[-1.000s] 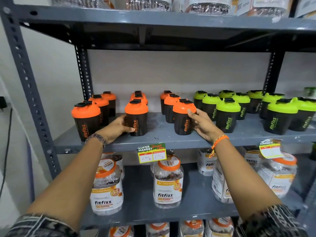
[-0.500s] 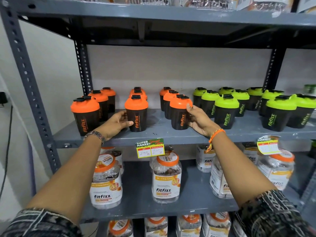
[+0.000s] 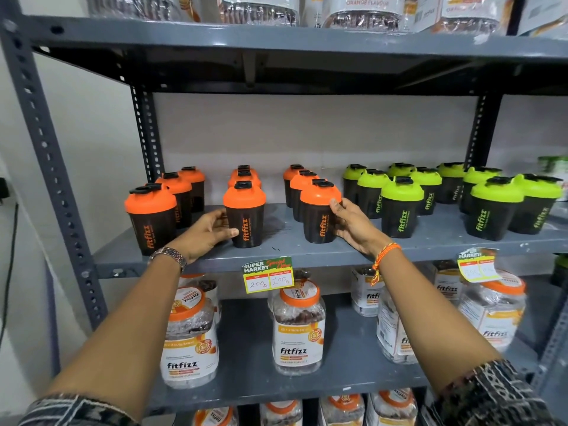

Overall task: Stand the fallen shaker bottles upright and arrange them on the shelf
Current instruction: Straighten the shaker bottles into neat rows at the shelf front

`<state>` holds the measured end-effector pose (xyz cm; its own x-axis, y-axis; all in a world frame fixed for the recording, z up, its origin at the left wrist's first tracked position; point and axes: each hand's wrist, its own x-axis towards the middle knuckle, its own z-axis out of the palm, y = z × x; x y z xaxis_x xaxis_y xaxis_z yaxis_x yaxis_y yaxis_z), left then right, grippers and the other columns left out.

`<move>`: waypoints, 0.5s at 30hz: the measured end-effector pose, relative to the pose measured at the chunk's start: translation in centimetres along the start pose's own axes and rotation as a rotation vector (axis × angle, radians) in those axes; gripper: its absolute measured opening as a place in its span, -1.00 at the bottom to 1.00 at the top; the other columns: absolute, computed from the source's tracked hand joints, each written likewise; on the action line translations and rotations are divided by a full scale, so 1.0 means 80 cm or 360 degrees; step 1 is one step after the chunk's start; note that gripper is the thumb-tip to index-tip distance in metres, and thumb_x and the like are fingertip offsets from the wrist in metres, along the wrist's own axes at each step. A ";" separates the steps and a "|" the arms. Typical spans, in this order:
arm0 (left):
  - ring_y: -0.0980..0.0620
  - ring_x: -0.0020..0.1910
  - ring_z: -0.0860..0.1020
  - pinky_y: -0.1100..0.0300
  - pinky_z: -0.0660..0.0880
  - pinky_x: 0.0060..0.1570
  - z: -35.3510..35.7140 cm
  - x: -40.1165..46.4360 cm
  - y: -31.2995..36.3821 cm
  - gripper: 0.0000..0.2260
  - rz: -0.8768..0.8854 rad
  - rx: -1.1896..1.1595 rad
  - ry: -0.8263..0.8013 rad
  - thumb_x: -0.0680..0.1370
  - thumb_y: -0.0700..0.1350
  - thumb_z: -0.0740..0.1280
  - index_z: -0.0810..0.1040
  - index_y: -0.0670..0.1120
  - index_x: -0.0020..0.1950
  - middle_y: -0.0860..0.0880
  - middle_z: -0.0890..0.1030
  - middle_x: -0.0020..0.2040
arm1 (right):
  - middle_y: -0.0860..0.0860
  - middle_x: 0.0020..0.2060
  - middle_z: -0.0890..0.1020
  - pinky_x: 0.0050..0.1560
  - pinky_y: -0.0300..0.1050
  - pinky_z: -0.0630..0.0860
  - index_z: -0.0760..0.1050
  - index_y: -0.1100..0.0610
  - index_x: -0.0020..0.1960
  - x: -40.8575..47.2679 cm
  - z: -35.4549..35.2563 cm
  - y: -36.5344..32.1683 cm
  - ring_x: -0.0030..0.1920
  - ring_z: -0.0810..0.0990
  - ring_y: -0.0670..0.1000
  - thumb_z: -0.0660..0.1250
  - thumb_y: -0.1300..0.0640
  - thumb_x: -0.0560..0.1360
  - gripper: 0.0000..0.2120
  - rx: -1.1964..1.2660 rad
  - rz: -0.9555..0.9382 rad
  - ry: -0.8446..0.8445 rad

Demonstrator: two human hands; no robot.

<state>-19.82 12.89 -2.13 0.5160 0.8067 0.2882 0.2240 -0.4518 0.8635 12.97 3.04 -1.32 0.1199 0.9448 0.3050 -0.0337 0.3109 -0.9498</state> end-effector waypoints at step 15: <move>0.16 0.26 0.55 0.05 0.40 0.47 -0.003 -0.010 0.012 -0.61 -0.0047 -0.0031 0.0003 0.53 -0.27 0.40 0.46 0.11 0.25 0.08 0.60 0.25 | 0.05 0.22 0.63 0.24 0.08 0.56 0.43 0.07 0.32 -0.002 0.007 -0.005 0.28 0.58 0.05 0.54 -0.30 0.21 -0.19 0.0046 0.0037 -0.0035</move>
<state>-20.20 11.91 -1.45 0.5078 0.8203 0.2633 0.2229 -0.4203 0.8796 12.44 2.80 -0.99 0.0971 0.9538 0.2845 -0.0648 0.2913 -0.9544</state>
